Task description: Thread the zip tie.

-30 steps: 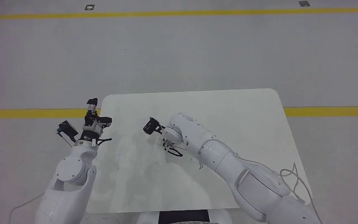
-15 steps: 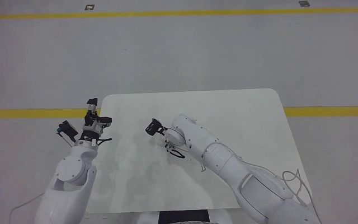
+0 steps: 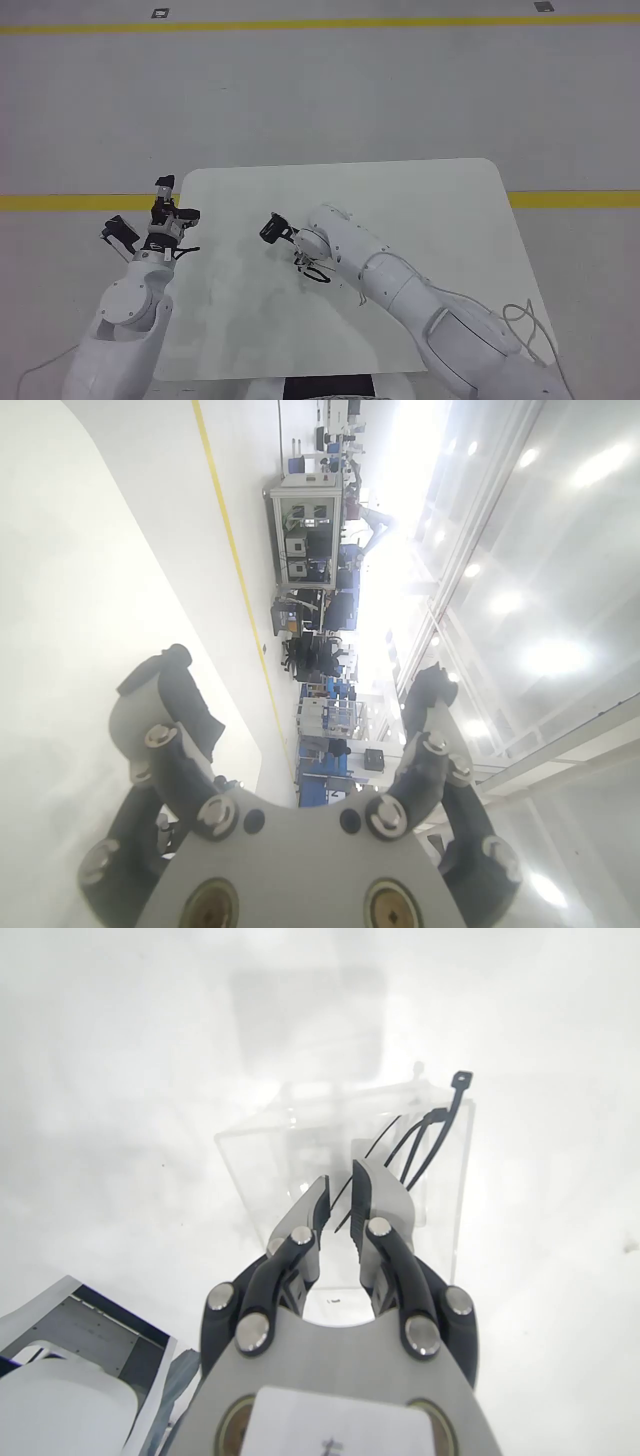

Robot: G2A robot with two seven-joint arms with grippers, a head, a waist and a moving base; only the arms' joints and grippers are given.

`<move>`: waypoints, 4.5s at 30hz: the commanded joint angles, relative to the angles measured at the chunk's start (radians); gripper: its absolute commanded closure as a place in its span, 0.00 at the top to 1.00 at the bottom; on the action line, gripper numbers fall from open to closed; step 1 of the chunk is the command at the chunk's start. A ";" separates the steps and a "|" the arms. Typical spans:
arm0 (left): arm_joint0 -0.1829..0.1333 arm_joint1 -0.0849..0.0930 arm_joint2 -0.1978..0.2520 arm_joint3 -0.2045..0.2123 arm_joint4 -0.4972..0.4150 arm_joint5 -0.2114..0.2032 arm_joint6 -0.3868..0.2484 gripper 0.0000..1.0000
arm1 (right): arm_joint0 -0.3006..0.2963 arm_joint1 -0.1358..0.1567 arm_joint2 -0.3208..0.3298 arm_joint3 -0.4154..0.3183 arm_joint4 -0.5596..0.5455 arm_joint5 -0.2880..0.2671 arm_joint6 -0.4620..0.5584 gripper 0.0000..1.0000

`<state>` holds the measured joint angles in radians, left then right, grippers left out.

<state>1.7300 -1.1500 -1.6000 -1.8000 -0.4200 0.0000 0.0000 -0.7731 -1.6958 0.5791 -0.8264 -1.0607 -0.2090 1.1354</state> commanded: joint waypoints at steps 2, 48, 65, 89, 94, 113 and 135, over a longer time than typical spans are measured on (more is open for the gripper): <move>0.000 0.000 0.000 0.000 0.000 0.000 0.000 1.00 | 0.005 -0.004 0.000 0.011 0.009 -0.017 -0.009 0.04; 0.000 0.000 0.000 0.000 0.000 0.000 0.000 1.00 | -0.012 -0.009 0.022 0.011 0.011 -0.016 -0.007 0.16; 0.000 0.000 0.000 0.000 0.000 0.000 0.000 1.00 | -0.003 -0.021 0.014 0.036 0.013 -0.010 -0.001 0.10; 0.000 0.000 0.000 0.000 0.000 0.000 0.000 1.00 | 0.000 -0.004 0.051 -0.027 0.016 -0.050 0.056 0.00; 0.000 0.000 0.000 0.000 0.000 0.000 0.000 1.00 | -0.021 0.015 0.077 -0.079 0.013 -0.059 0.078 0.00; 0.000 0.000 0.000 0.000 0.000 0.000 0.000 1.00 | -0.123 0.121 0.204 -0.338 0.131 -0.131 0.192 0.00; 0.000 0.000 0.000 0.000 0.000 0.000 0.000 1.00 | -0.191 0.241 0.329 -0.465 0.632 -0.131 -0.069 0.00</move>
<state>1.7300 -1.1500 -1.6000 -1.8000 -0.4200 0.0000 0.0000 -0.9652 -1.4598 0.9074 -1.2933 -0.4633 -0.3400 1.0710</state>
